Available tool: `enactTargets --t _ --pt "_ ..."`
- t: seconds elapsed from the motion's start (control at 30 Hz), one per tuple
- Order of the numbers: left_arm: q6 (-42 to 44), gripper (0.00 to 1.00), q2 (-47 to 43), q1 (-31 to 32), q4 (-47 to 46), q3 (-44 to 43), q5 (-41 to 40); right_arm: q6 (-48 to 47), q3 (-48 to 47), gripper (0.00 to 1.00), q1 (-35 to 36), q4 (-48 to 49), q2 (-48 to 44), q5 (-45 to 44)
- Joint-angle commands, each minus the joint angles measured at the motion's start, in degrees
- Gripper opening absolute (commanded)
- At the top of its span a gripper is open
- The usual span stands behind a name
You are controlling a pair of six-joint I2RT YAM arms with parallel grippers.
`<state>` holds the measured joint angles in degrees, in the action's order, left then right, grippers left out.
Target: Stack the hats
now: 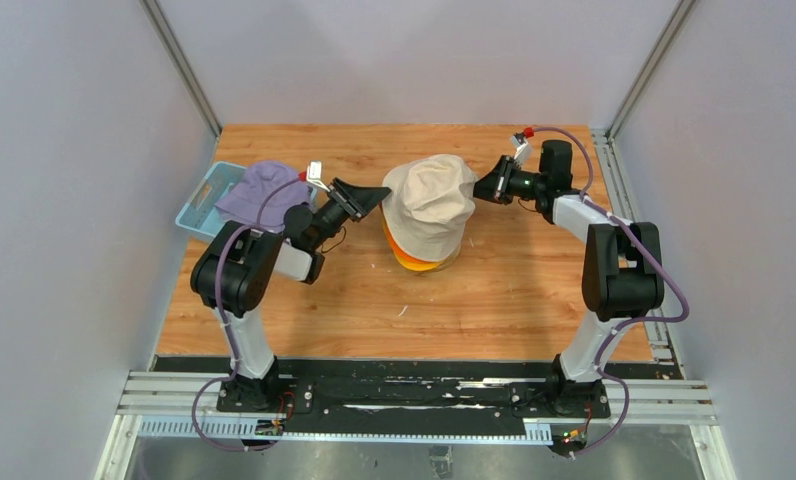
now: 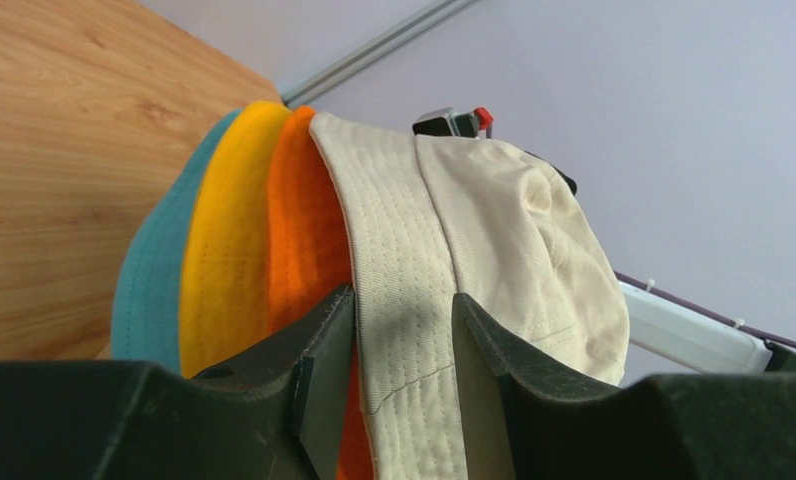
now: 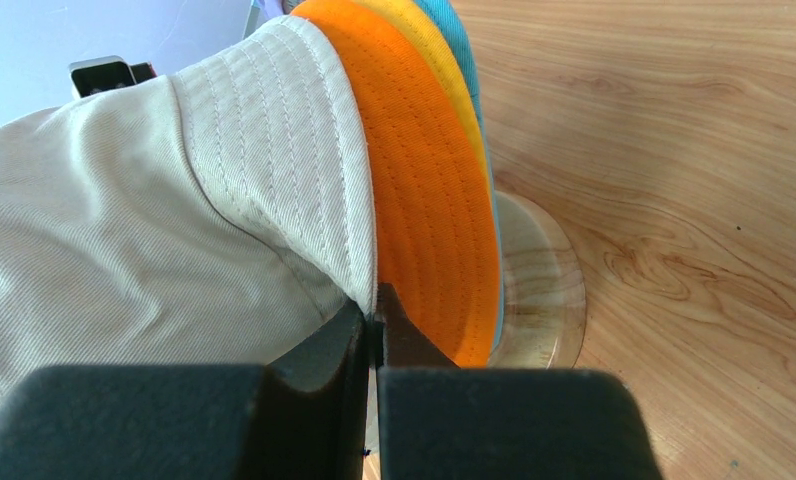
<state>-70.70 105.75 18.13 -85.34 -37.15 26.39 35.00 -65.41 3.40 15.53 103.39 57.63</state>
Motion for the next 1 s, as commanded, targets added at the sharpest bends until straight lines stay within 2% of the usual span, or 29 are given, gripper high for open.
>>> enactTargets --t 0.0,0.07,0.13,0.17,0.33,0.57,0.97 --pt "-0.1 0.42 1.46 -0.2 -3.5 -1.26 1.11 -0.7 0.25 0.0 1.22 0.29 -1.35 -0.28" --pt "0.07 0.3 1.51 -0.2 -3.58 -0.95 0.13 -0.8 0.36 0.01 1.26 0.2 -1.44 -0.24" --pt "0.33 0.05 1.44 -0.24 -3.48 -0.04 -1.85 -0.9 0.3 0.0 1.26 0.06 -1.45 -0.39" --pt "0.0 0.01 1.58 -0.39 -3.45 0.56 -2.93 -0.98 0.38 0.0 1.26 -0.07 -1.52 -0.41" --pt "-0.23 0.0 2.17 -1.03 -2.94 3.89 -7.2 -1.63 0.86 0.01 1.26 -0.97 -1.62 -1.0" --pt "0.79 0.0 3.94 -1.53 2.34 7.02 -9.82 -2.11 1.96 0.01 1.18 -1.87 -1.1 -2.22" --pt "8.09 0.0 -1.84 -1.56 18.36 8.54 -12.28 -4.99 4.05 0.0 -0.53 -7.16 -1.13 -7.16"
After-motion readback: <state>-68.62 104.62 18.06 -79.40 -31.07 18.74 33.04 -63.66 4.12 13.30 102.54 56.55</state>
